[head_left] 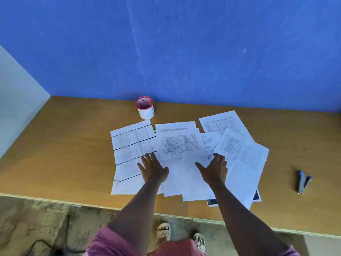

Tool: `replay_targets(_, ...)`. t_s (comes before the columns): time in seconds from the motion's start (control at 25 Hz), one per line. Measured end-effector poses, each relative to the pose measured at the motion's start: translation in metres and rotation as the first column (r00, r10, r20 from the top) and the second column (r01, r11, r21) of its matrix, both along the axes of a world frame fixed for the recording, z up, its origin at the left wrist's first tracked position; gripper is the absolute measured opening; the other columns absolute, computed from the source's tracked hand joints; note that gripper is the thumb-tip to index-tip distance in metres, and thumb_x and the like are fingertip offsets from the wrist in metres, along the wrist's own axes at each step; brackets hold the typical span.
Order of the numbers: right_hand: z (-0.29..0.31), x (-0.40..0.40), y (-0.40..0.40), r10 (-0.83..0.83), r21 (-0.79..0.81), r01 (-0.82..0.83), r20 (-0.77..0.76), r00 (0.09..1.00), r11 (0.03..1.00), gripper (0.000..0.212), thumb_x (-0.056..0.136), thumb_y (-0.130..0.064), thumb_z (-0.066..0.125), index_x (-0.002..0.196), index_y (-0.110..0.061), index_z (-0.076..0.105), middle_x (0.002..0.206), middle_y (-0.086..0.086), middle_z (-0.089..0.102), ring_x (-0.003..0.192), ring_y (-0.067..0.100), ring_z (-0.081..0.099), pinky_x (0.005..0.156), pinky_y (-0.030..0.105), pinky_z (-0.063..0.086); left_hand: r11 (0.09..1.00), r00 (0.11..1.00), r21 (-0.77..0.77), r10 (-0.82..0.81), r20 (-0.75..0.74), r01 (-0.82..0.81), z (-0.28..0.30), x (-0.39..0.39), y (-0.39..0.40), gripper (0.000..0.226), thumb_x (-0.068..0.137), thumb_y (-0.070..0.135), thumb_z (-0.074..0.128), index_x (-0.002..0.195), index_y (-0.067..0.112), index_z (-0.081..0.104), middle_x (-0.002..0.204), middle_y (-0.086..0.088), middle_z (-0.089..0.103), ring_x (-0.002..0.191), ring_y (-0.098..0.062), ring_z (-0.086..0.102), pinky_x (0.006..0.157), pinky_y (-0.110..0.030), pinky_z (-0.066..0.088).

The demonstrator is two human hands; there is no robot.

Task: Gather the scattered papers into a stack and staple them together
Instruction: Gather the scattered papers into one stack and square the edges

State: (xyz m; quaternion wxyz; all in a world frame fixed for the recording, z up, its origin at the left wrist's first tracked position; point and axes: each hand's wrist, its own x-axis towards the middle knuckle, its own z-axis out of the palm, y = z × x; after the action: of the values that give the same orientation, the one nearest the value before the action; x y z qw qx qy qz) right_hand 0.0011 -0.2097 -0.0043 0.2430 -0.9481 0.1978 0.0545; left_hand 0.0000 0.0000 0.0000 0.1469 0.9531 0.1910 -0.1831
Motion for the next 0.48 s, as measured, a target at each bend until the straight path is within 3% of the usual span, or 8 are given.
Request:
replay_targets(0.2, -0.005, 0.003, -0.001, -0.043, 0.052, 0.056, -0.222, 0.974, 0.997, 0.095, 0.065, -0.067, 0.077, 0.134, -0.016, 0.038, 0.137, 0.008, 0.04, 0.129, 0.031, 0.042, 0.101, 0.051, 0.044, 0.99, 0.993, 0.078, 0.12, -0.008, -0.119, -0.007, 0.01, 0.04, 0.085, 0.09, 0.049, 0.054, 0.153, 0.008, 0.014, 0.162, -0.014, 0.009, 0.15, -0.036, 0.005, 0.12, -0.053, 0.006)
replay_targets(0.32, -0.013, 0.001, -0.006, -0.007, 0.058, 0.022, -0.24, 0.971, 0.998, 0.097, 0.064, -0.056, 0.084, 0.135, -0.014, 0.035, 0.137, 0.01, 0.037, 0.128, 0.033, 0.043, 0.099, 0.051, 0.049, 0.965, 0.968, 0.069, 0.25, 0.023, -0.251, -0.01, 0.015, 0.075, 0.079, 0.083, 0.042, 0.064, 0.143, 0.007, 0.027, 0.149, -0.013, 0.027, 0.141, -0.036, 0.026, 0.114, -0.052, 0.025)
replay_targets(0.48, -0.019, 0.0, -0.008, -0.009, 0.091, 0.03, -0.225, 0.974, 0.995, 0.089, 0.065, -0.045, 0.088, 0.13, -0.01, 0.038, 0.128, 0.014, 0.046, 0.115, 0.036, 0.058, 0.092, 0.047, 0.053, 0.903, 0.904, -0.044, 0.428, 0.004, -0.427, -0.013, 0.021, 0.107, 0.079, 0.078, 0.031, 0.073, 0.138, 0.005, 0.03, 0.143, -0.013, 0.03, 0.13, -0.034, 0.036, 0.1, -0.049, 0.043)
